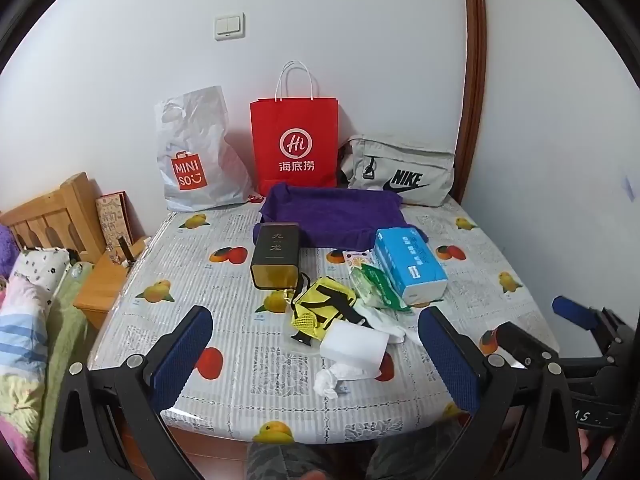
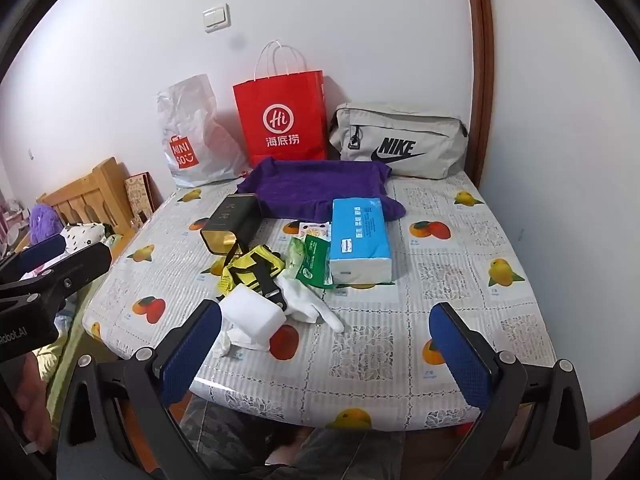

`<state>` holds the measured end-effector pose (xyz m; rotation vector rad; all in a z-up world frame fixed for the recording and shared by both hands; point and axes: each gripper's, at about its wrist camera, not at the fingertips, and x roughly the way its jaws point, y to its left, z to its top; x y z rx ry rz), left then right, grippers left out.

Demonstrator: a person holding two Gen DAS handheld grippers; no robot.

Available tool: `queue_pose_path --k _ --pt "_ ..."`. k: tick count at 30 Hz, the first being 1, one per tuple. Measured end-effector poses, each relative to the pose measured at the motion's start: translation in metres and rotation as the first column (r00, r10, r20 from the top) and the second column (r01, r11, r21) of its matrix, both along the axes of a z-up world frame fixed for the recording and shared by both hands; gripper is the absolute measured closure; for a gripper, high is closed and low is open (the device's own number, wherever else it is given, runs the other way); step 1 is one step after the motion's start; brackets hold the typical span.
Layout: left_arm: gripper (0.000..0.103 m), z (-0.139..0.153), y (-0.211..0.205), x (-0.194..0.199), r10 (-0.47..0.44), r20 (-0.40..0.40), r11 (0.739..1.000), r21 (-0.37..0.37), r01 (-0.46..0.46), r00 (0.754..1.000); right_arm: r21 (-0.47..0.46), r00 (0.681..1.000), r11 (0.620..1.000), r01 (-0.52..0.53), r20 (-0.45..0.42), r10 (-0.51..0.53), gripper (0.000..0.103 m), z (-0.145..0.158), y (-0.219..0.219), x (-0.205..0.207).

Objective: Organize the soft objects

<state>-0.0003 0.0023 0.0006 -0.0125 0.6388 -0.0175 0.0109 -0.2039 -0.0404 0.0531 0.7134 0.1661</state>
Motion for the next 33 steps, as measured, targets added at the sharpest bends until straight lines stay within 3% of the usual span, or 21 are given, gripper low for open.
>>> queue_pose_path --k 8,9,13,33 --pt "0.0 0.0 0.0 0.007 0.009 -0.024 1.0 -0.017 -0.01 1.0 -0.002 1.0 1.0 -0.019 0.011 0.019 0.0 0.004 0.003 -0.004" --pt "0.0 0.006 0.003 -0.001 0.016 0.01 1.0 -0.011 -0.016 1.0 0.009 1.0 1.0 -0.017 0.003 0.017 0.0 0.01 0.001 -0.001" --pt "0.0 0.01 0.001 -0.003 0.015 0.008 1.0 -0.006 -0.014 1.0 0.004 1.0 1.0 -0.022 0.008 0.022 0.0 0.014 0.002 -0.003" --pt "0.0 0.0 0.008 -0.004 0.024 0.005 1.0 -0.005 -0.024 1.0 0.004 0.999 1.0 -0.028 0.017 0.028 0.0 0.009 0.005 -0.008"
